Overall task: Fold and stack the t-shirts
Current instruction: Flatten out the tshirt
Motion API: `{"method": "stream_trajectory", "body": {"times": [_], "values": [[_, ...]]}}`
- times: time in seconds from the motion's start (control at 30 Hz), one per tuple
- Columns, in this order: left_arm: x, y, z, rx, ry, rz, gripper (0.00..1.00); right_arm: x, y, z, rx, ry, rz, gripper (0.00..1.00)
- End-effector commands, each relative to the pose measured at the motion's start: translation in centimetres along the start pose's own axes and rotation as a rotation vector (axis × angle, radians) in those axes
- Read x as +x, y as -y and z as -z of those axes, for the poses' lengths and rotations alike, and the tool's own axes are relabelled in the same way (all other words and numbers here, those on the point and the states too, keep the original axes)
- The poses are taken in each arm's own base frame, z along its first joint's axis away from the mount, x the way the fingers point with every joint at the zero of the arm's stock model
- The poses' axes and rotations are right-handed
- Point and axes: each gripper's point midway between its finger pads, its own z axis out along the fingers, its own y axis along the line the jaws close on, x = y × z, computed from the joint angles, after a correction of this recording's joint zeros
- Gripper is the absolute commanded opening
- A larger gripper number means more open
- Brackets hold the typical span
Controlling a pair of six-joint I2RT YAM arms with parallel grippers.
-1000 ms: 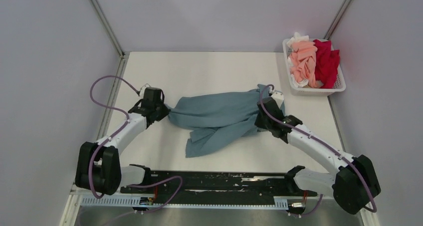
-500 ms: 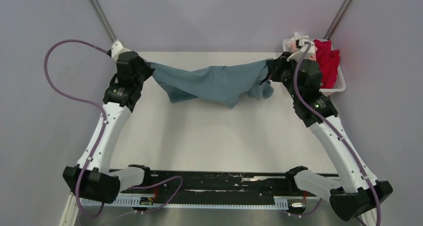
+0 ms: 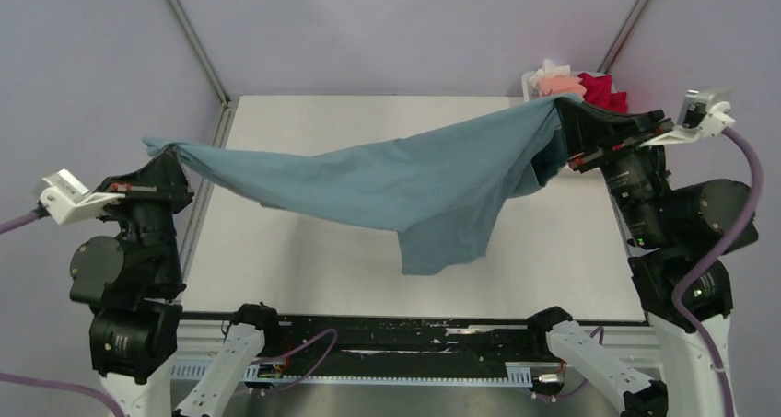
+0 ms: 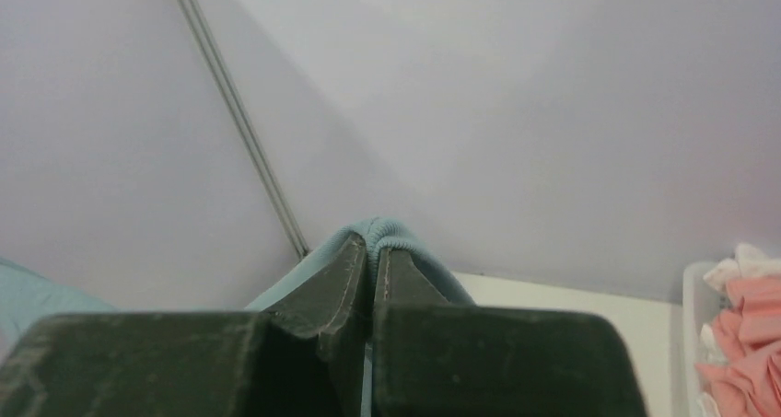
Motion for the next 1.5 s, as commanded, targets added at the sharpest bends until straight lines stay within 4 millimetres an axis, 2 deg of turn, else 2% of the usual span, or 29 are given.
{"method": "stream_trajectory", "body": {"times": [0.0,0.1,0.17,0.27,0.3,0.33,0.37,0.4,0.47,0.5,0.57,0.6,0.67,0.77,0.8,0.83,0.87,0.9,0.93,0.97,1.0,1.03,1.07,1.1,1.13,1.2,1.3,1.37,1.47], "values": [[-1.8,0.3,0.4,-0.001,0.041,-0.037,0.0,-1.6,-0.4,-0.3,-0.018,0.03,0.044,0.0],[-1.2,0.3,-1.2,-0.039,0.025,-0.068,0.0,-0.8,1.4,-2.3,0.072,0.011,0.073,0.0],[-0.1,0.4,-3.2,-0.067,0.004,-0.098,0.0,0.0,2.7,-4.0,0.128,-0.007,0.098,0.0],[3.0,0.4,-7.7,-0.12,-0.044,-0.18,0.0,1.6,4.9,-7.0,0.223,-0.024,0.126,0.0],[3.0,0.8,-8.5,-0.123,-0.039,-0.186,0.0,2.3,5.6,-7.9,0.246,-0.032,0.134,0.0],[4.6,0.5,-10.3,-0.147,-0.076,-0.223,0.0,3.1,6.3,-9.0,0.26,-0.047,0.141,0.0],[4.3,1.2,-11.0,-0.143,-0.082,-0.229,0.0,3.8,6.8,-9.9,0.26,-0.059,0.145,0.0],[6.0,1.2,-12.8,-0.142,-0.131,-0.256,0.0,4.5,7.3,-11.0,0.256,-0.075,0.146,0.0],[6.5,1.9,-14.9,-0.137,-0.155,-0.267,0.0,4.6,8.4,-12.8,0.248,-0.073,0.133,0.0],[6.1,2.2,-16.1,-0.145,-0.154,-0.269,0.0,4.5,9.2,-13.7,0.251,-0.073,0.123,0.0],[4.9,2.9,-17.3,-0.143,-0.15,-0.267,0.0,2.7,8.8,-14.4,0.213,-0.041,0.109,0.0],[3.7,3.9,-17.3,-0.114,-0.134,-0.256,0.0,1.8,8.8,-14.6,0.209,-0.026,0.115,0.0],[2.4,3.9,-17.6,-0.113,-0.114,-0.256,0.0,0.4,7.8,-14.8,0.163,-0.016,0.137,0.0],[1.1,3.3,-16.9,-0.126,-0.092,-0.259,0.0,1.1,7.7,-14.1,0.152,-0.061,0.141,0.0],[2.0,2.3,-16.9,-0.143,-0.113,-0.267,0.0,2.2,7.9,-13.7,0.153,-0.09,0.135,0.0],[1.7,2.1,-16.2,-0.137,-0.101,-0.261,0.0,3.6,8.3,-13.2,0.156,-0.122,0.128,0.0],[3.8,0.6,-16.2,-0.163,-0.146,-0.276,0.0,5.0,8.7,-12.6,0.166,-0.157,0.12,0.0],[3.7,0.3,-15.5,-0.16,-0.139,-0.267,0.0,6.9,9.4,-11.8,0.186,-0.2,0.102,0.0],[6.0,-1.7,-15.4,-0.2,-0.185,-0.283,0.0,8.7,10.3,-11.0,0.221,-0.24,0.091,0.0],[6.4,-2.3,-14.6,-0.209,-0.186,-0.273,0.0,10.8,11.1,-10.1,0.249,-0.29,0.081,0.0],[9.1,-4.8,-14.4,-0.255,-0.239,-0.292,0.0,13.1,12.0,-9.1,0.282,-0.348,0.064,0.0],[9.6,-5.6,-13.8,-0.271,-0.243,-0.282,0.0,15.2,12.7,-7.9,0.312,-0.405,0.046,0.0],[12.5,-8.0,-13.1,-0.317,-0.305,-0.295,0.0,17.5,13.4,-6.7,0.338,-0.467,0.032,0.0],[13.6,-9.0,-12.5,-0.338,-0.325,-0.277,0.0,19.5,14.1,-5.5,0.366,-0.531,0.021,0.0],[16.0,-11.1,-11.7,-0.378,-0.377,-0.277,0.0,20.9,14.9,-4.3,0.416,-0.583,0.016,0.0],[18.8,-13.5,-10.6,-0.428,-0.444,-0.285,0.0,21.9,16.2,-2.9,0.496,-0.634,0.027,0.0],[21.8,-15.9,-9.8,-0.481,-0.519,-0.293,0.0,23.5,16.7,-2.3,0.502,-0.731,0.047,0.01],[24.0,-17.3,-9.6,-0.51,-0.571,-0.287,0.0,26.2,17.8,-2.6,0.523,-0.807,0.046,0.04],[27.4,-19.3,-10.1,-0.545,-0.632,-0.288,0.0,30.8,20.9,-3.8,0.604,-0.895,0.059,0.05]]}}
